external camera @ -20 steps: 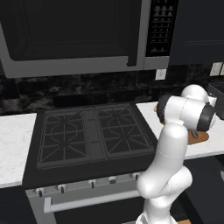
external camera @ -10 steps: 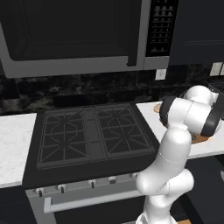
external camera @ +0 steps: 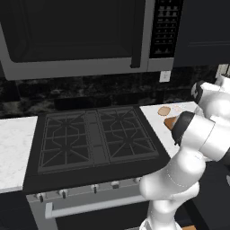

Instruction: Place the appropriate cutting tool for cutting the cucumber skin on the cutting board.

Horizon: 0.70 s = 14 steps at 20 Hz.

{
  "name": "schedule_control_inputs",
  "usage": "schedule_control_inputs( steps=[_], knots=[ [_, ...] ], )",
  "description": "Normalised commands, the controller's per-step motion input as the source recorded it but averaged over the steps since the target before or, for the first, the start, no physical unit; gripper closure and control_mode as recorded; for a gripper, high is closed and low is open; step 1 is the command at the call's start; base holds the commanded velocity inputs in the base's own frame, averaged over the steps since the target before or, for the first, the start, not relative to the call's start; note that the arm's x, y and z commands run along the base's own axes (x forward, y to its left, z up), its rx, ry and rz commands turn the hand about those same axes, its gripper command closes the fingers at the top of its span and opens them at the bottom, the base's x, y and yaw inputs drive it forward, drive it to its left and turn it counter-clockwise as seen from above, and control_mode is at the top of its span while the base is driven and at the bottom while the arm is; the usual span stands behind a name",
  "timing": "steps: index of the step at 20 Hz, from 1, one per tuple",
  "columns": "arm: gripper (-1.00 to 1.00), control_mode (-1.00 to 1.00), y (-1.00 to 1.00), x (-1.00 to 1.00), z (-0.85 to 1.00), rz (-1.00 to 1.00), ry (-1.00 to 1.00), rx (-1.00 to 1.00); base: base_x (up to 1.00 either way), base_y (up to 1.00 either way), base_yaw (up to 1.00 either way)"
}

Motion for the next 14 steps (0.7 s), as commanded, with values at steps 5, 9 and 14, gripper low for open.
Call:
schedule_control_inputs(
  steps=[5, 9, 14],
  knots=[
    [-1.00, -1.00, 0.71, -0.45, 0.45, 0.00, 0.01, -0.09, 0.00, 0.00, 0.00],
    [-1.00, -1.00, 0.88, -0.34, 0.14, 0.03, 0.00, -0.10, 0.00, 0.00, 0.00],
    [-1.00, -1.00, 0.91, -0.28, 0.00, 0.04, 0.00, -0.08, 0.00, 0.00, 0.00]
  ],
)
